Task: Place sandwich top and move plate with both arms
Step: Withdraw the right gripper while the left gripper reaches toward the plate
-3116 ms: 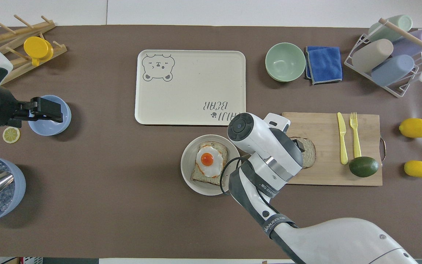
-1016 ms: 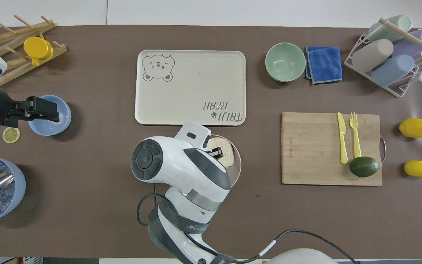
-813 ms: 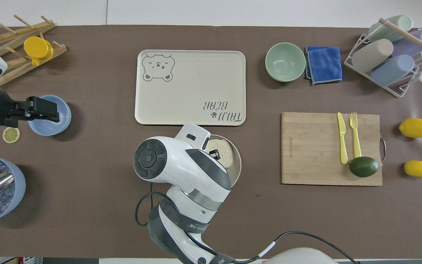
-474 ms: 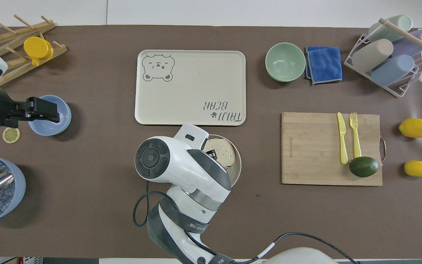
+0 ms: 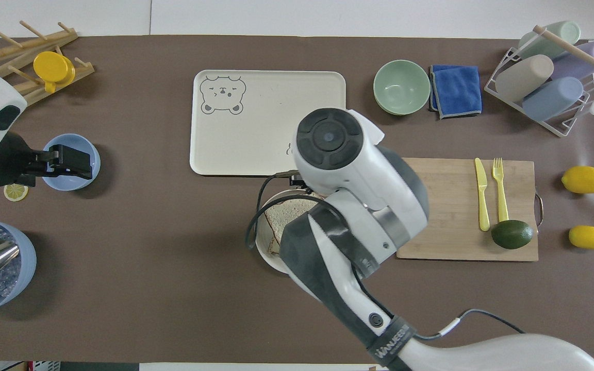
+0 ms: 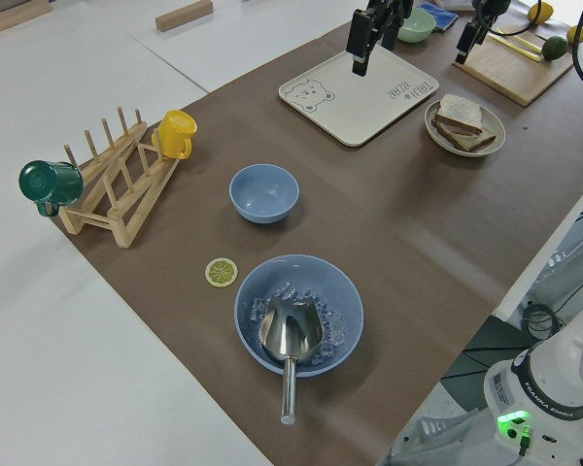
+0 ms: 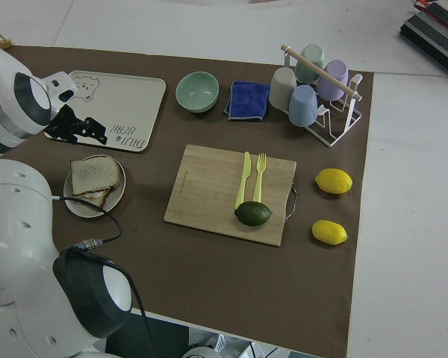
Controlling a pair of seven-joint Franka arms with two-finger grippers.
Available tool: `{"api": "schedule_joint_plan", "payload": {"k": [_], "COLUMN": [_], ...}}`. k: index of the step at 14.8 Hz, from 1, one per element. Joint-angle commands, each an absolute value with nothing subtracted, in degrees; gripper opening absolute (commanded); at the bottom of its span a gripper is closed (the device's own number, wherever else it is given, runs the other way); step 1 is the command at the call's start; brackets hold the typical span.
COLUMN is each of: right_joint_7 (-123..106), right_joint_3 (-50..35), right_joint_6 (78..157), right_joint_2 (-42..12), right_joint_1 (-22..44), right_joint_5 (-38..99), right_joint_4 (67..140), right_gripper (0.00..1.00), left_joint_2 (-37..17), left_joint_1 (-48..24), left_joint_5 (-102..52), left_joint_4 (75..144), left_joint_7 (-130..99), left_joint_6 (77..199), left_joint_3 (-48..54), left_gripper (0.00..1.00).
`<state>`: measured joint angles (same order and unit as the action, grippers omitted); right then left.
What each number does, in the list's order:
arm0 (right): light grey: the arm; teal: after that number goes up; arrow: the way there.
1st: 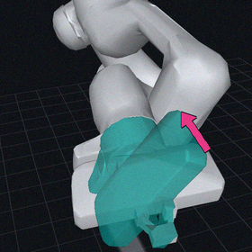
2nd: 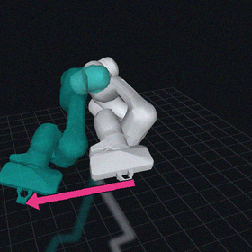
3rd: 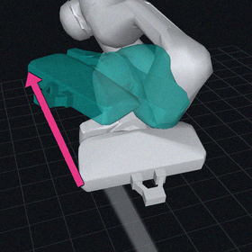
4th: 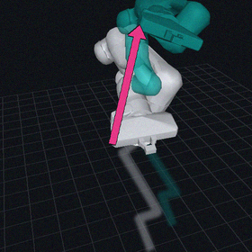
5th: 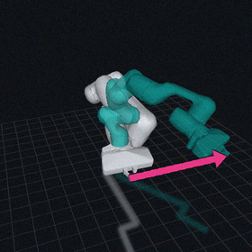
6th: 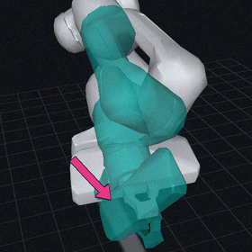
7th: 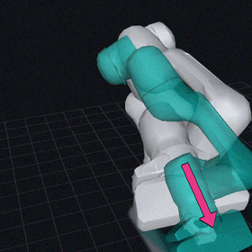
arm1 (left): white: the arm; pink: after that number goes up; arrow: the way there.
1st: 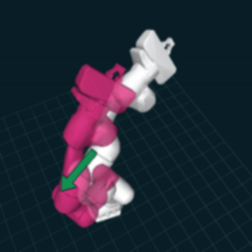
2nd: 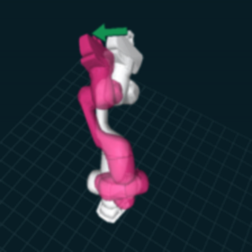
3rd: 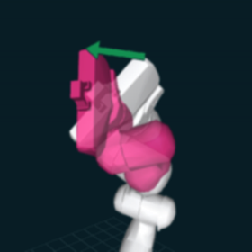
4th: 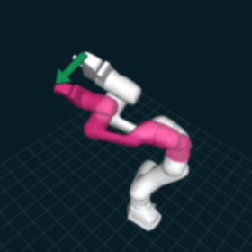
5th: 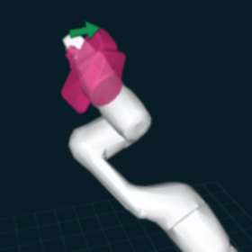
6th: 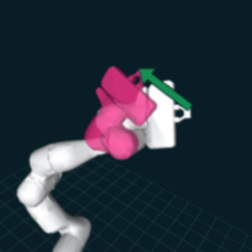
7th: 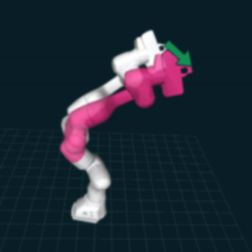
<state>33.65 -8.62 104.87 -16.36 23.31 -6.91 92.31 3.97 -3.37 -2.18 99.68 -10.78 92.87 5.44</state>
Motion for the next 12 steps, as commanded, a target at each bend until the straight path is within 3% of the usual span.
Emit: {"api": "schedule_joint_plan", "payload": {"k": [1,5,10,12], "right_joint_7": [32.35,24.79,16.27,11.80], "right_joint_3": [-9.40,-9.40,-8.79,-8.88], "right_joint_6": [101.61,95.02,86.95,85.87], "right_joint_2": [-12.76,-7.66,-1.33,-1.14], "right_joint_1": [16.46,10.82,4.85,1.16], "right_joint_5": [-5.10,-4.92,-3.08,-2.81], "right_joint_4": [93.34,93.43,93.43,93.16], "right_gripper": [1.00,1.00,1.00,1.00], "left_joint_2": [6.42,7.38,6.16,4.75], "left_joint_1": [-4.39,-8.69,-18.70,-23.80], "left_joint_5": [-3.08,-6.41,-7.12,-7.38], "left_joint_4": [105.63,113.45,122.76,126.54], "left_joint_7": [-10.90,-14.40,-20.72,-25.64], "left_joint_6": [96.14,103.17,115.38,122.39], "left_joint_3": [5.54,5.62,5.63,5.63], "left_gripper": [1.00,1.00,1.00,1.00]}}
